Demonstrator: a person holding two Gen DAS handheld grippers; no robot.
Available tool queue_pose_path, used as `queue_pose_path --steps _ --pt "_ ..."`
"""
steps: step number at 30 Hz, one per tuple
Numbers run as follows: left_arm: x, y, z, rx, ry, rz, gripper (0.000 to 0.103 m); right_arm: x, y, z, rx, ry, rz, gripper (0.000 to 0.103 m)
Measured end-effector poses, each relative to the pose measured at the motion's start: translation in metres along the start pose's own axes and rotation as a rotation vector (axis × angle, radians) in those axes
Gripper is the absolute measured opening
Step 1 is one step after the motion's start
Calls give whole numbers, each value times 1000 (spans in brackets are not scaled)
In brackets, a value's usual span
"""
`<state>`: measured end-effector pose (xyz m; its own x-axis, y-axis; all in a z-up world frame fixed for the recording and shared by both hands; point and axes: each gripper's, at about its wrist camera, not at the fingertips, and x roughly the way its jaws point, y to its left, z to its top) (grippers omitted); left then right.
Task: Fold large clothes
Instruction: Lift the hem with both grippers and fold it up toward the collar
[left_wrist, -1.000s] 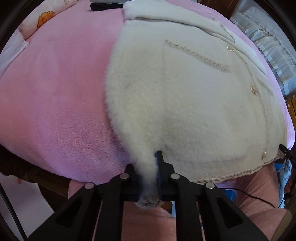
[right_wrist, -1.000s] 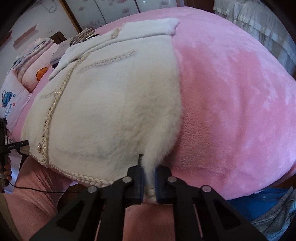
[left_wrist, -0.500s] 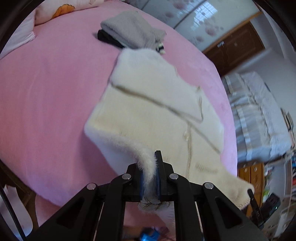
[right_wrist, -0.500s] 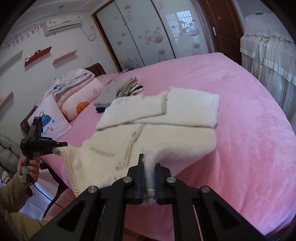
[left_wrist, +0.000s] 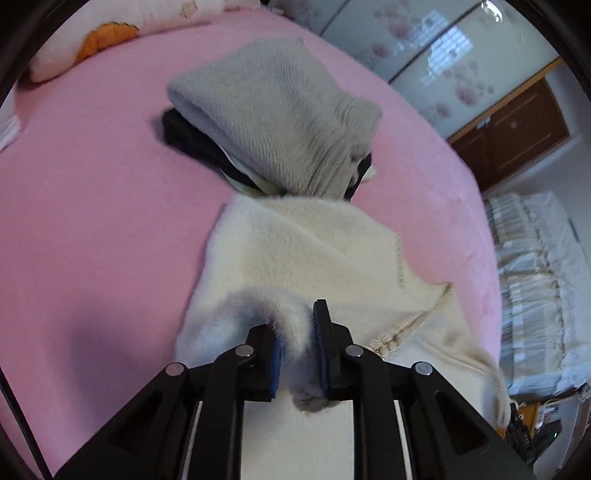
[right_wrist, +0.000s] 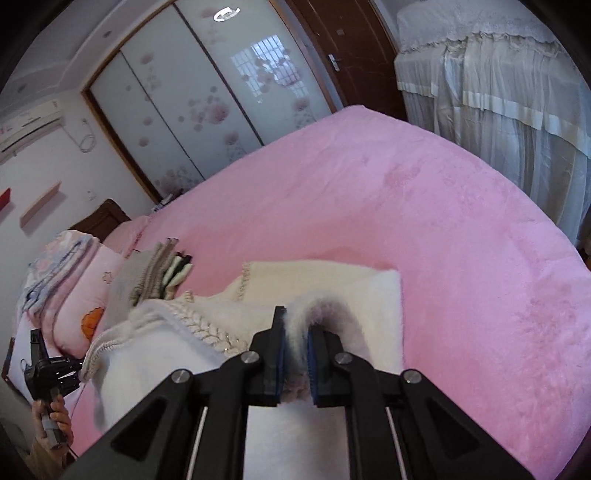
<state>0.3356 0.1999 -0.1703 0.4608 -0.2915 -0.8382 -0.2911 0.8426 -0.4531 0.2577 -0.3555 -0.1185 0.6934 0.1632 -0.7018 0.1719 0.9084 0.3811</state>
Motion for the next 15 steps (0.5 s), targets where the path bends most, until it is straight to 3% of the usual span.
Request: queue_pose_path --steps 2,4,9,11,13,15 --pt "26 -3 6 31 43 98 22 36 -5 2 23 89 -67 16" --pt "35 -5 7 85 37 128 25 50 -7 1 9 97 -84 17" --pt "38 -11 14 192 40 97 28 53 -14 -2 -76 61 -131 53" --pt "30 -12 17 227 12 84 41 54 -13 -6 -152 56 -178 54" --pt "12 -13 14 271 -58 84 71 60 -12 -7 -216 73 -201 54" --pt "-1 -14 12 316 -114 69 79 67 -12 -7 -262 92 -215 54"
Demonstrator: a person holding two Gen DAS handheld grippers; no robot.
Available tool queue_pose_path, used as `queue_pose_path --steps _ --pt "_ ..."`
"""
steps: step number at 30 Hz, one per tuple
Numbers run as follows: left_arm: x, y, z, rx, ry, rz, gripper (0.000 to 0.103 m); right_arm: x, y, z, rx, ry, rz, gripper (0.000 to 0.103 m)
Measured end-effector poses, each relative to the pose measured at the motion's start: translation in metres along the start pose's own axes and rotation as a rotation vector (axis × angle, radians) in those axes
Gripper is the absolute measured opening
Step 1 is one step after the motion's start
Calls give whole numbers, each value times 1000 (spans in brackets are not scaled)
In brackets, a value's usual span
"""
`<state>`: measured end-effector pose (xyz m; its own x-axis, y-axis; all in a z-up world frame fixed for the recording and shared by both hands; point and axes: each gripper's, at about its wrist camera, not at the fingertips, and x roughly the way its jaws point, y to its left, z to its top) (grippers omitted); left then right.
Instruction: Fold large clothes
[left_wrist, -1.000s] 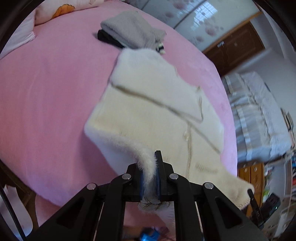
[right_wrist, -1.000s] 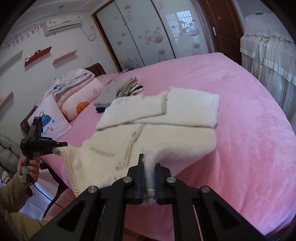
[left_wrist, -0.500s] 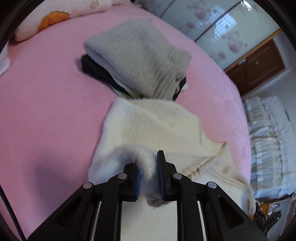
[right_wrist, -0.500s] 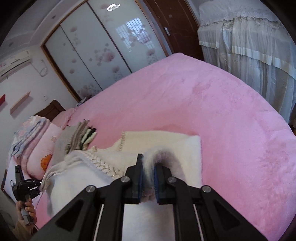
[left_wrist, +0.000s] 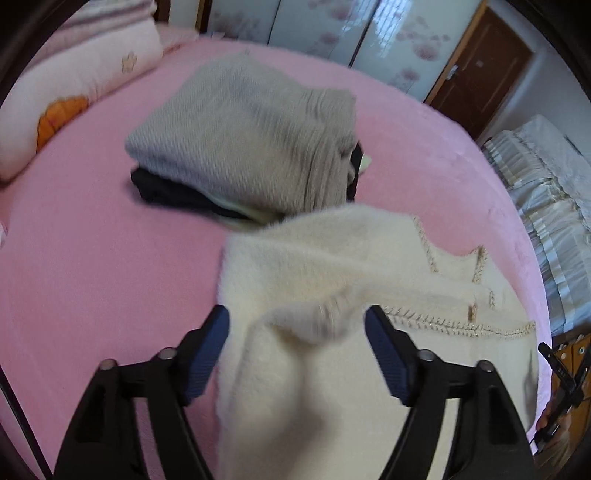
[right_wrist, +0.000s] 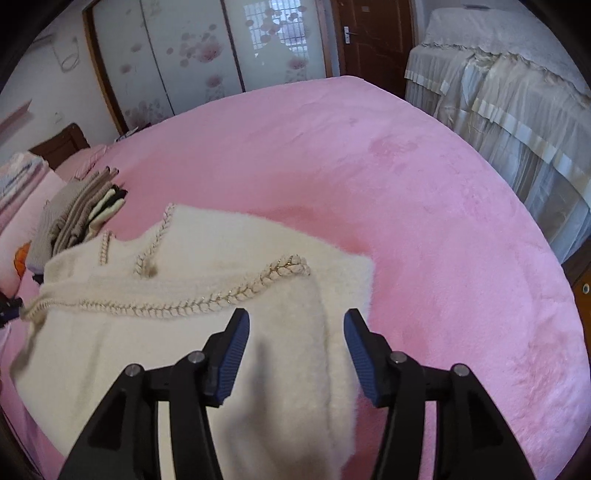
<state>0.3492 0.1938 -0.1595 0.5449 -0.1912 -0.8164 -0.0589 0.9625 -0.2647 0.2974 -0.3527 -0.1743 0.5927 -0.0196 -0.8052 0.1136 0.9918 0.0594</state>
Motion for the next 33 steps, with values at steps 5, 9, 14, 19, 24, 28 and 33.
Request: queue_pose_path --steps 5,9,14,19,24,28,33 --pt "9 0 2 124 19 24 79 17 4 10 -25 30 15 54" --pt "30 -4 -1 274 64 72 79 29 8 17 -34 54 37 54" --pt "59 -17 4 385 95 131 79 40 16 19 -85 81 17 54" --pt "74 -40 9 495 95 133 78 49 21 20 -119 101 3 55" --pt "86 -63 0 624 60 235 23 54 27 12 -162 73 -25 53" --pt "82 -70 -8 631 1 332 17 49 43 3 -243 31 -101 16" --pt "45 -72 -2 508 -137 387 13 9 40 11 -164 -106 -123 8"
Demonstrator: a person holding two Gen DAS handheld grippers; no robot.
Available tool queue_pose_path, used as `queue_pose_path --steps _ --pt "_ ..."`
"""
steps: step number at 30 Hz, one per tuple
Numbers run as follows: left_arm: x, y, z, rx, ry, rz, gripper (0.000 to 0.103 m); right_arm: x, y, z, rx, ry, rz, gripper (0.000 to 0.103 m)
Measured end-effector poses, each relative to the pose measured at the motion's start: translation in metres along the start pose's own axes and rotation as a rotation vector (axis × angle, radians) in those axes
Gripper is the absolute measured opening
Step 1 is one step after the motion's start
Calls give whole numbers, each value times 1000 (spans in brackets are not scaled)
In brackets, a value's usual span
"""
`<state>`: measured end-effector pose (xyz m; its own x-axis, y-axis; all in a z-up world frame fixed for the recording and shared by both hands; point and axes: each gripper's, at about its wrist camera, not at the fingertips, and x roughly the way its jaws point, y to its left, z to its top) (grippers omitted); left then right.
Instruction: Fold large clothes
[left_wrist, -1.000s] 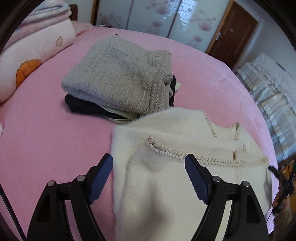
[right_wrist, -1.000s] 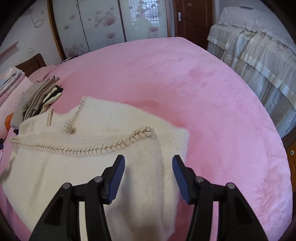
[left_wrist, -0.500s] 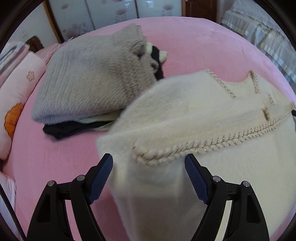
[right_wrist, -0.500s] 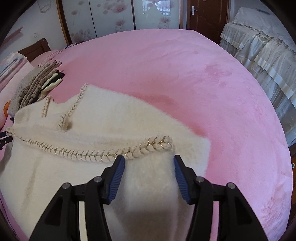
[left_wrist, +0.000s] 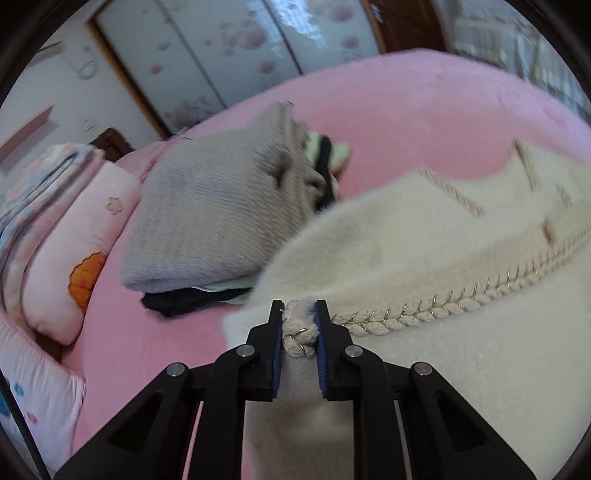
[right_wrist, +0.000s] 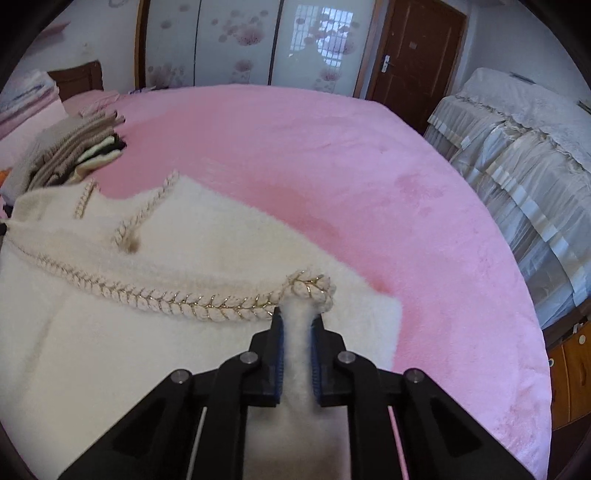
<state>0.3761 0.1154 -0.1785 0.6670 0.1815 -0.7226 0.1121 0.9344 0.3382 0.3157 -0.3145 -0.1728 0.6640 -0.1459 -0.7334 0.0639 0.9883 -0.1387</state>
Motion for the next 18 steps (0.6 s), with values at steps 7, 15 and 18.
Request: queue_pose_path --steps 7,15,18 --pt "-34 27 37 -179 -98 66 13 -32 -11 45 103 -151 -13 8" --pt "26 24 71 -243 -66 144 13 34 -1 77 128 -105 -97 8" --pt "58 13 60 -219 -43 176 13 75 2 62 124 -13 -136 8"
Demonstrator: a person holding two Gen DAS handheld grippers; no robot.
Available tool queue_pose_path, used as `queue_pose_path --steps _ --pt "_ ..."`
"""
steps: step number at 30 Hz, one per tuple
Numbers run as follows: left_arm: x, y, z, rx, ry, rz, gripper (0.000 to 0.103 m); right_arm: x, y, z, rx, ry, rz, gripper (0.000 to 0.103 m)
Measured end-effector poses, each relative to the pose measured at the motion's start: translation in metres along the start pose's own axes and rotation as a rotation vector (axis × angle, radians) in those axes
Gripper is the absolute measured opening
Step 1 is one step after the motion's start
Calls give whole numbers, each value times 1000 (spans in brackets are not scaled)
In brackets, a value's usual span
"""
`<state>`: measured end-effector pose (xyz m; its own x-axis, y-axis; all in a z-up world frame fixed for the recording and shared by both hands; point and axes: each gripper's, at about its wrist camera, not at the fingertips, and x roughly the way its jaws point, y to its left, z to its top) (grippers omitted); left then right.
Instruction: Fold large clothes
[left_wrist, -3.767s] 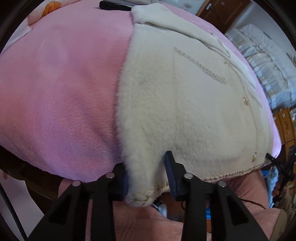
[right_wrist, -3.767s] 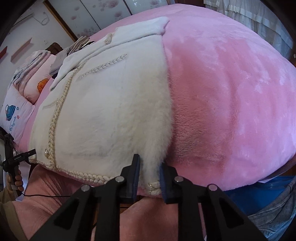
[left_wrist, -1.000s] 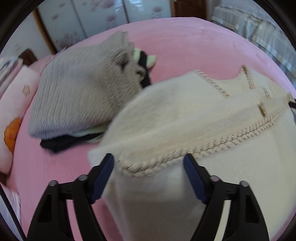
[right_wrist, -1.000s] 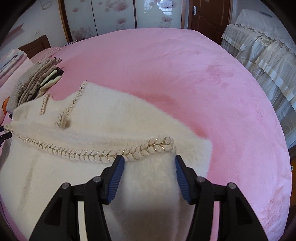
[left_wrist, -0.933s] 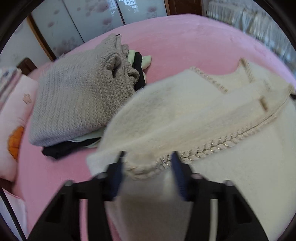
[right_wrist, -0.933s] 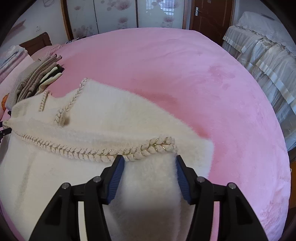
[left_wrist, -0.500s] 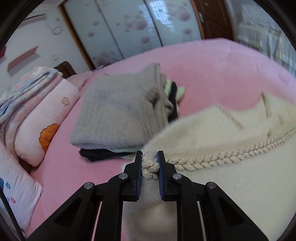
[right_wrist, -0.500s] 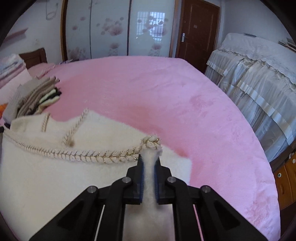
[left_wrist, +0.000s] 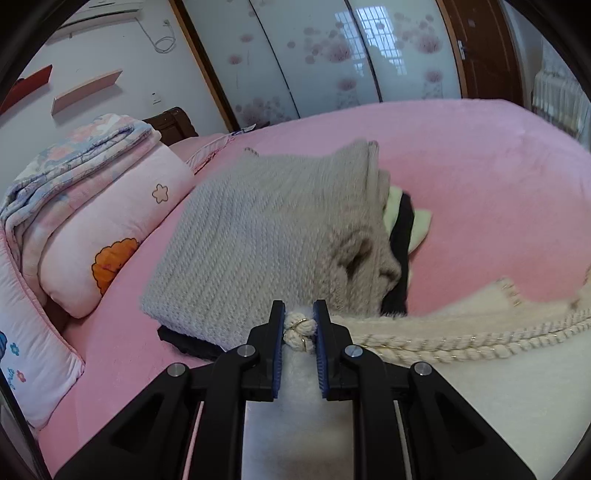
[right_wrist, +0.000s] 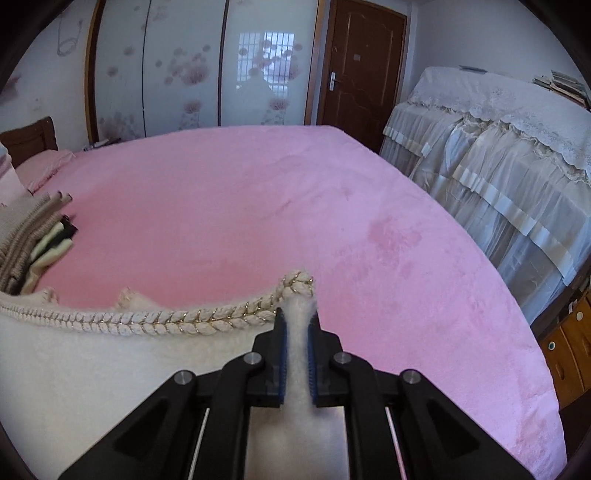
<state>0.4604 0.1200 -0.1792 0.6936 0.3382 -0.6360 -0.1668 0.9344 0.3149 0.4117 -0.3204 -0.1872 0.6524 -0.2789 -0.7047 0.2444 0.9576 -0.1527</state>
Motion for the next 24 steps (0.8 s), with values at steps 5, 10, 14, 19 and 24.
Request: queue_pose_path --steps 5,10,14,19,24 --pt "11 -22 -20 95 -107 96 13 28 6 -19 -8 56 -31 8" --pt "17 -25 -21 101 -110 116 16 37 2 -19 6 123 -51 22" --pt "7 -17 -12 92 -66 100 32 25 4 -13 -23 148 -82 38" --pt "-29 22 9 -29 -8 -27 62 -24 6 -6 -20 102 -7 39" --pt "-73 55 23 -146 20 -134 63 -74 23 0 -4 54 108 39"
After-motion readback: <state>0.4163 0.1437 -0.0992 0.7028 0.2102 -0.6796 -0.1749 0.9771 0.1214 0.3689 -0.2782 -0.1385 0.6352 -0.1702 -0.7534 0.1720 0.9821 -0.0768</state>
